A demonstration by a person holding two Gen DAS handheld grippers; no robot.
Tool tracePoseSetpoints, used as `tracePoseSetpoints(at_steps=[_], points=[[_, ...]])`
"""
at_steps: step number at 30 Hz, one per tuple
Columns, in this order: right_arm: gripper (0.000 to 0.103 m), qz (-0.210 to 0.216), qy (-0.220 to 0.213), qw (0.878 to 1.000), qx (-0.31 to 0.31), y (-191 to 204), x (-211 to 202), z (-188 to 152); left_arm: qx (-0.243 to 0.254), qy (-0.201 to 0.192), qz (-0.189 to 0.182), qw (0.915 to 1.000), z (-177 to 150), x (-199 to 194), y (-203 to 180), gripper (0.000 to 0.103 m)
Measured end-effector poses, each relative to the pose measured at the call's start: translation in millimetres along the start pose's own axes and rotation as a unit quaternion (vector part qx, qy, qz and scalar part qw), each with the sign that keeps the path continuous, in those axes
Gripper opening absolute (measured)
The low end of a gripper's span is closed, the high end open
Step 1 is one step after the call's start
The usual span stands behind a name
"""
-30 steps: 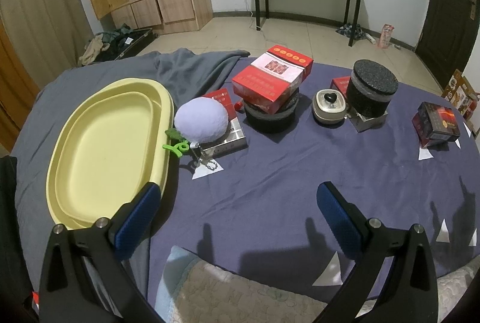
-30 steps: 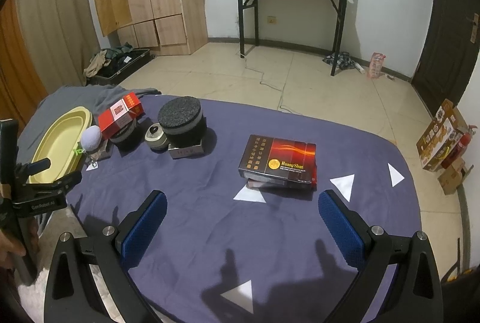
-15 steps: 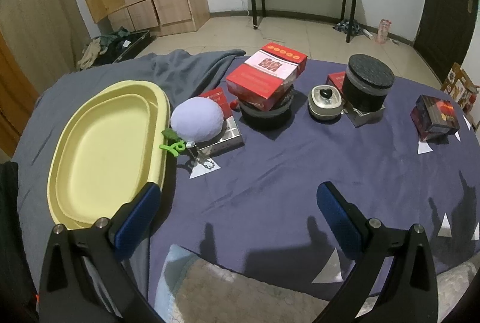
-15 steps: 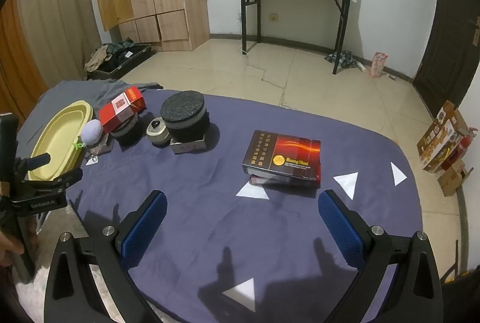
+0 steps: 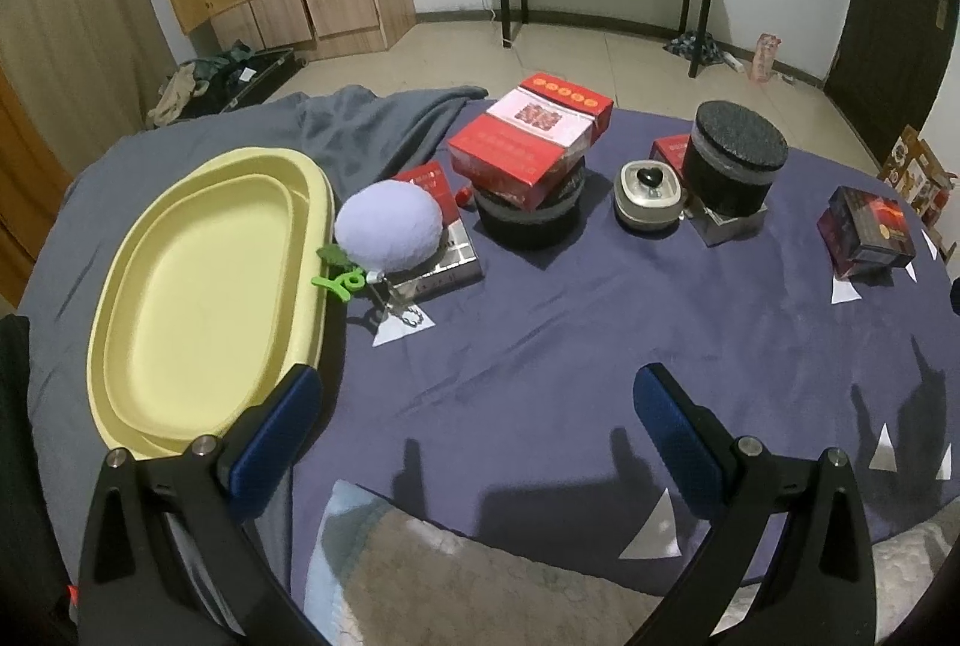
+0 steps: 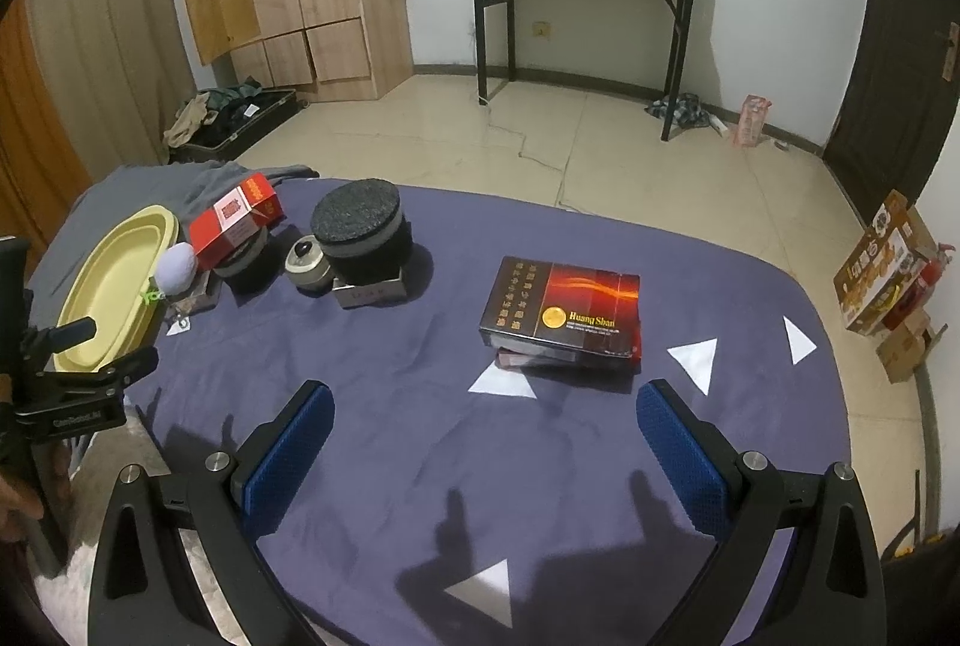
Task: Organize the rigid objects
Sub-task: 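Grasp the red-white cigarette pack with the left tool while the right tool grasps the Huang Shan pack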
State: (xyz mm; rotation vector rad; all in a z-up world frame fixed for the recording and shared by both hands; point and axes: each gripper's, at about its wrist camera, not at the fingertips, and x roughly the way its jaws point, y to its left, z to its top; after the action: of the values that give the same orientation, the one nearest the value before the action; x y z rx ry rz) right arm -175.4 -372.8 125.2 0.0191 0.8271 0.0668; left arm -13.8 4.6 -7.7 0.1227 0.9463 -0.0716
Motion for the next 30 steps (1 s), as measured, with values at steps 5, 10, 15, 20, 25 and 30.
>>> tracePoseSetpoints(at_steps=[5, 10, 15, 20, 25, 30], points=[[0.103, 0.001, 0.008, 1.0, 0.008, -5, 8, -2, 0.015, 0.013, -0.026, 0.9995, 12, 3, -1, 0.103], [0.103, -0.006, 0.015, 1.0, 0.022, -16, 25, 0, 0.074, 0.021, -0.047, 0.996, 61, 14, -2, 0.103], [0.103, -0.028, 0.027, 0.998, 0.053, -33, 47, 9, 0.137, 0.053, -0.08, 0.986, 108, 43, -5, 0.103], [0.103, -0.028, 0.062, 0.992, 0.11, -42, 74, 27, 0.183, 0.077, -0.087, 0.9762, 133, 67, -15, 0.103], [0.103, -0.038, 0.077, 0.989, 0.121, -37, 98, 33, 0.209, 0.085, -0.086, 0.9703, 135, 81, -29, 0.103], [0.103, -0.062, 0.1, 0.987, 0.109, -28, 116, 45, 0.201, 0.089, -0.093, 0.9712, 136, 88, -26, 0.094]])
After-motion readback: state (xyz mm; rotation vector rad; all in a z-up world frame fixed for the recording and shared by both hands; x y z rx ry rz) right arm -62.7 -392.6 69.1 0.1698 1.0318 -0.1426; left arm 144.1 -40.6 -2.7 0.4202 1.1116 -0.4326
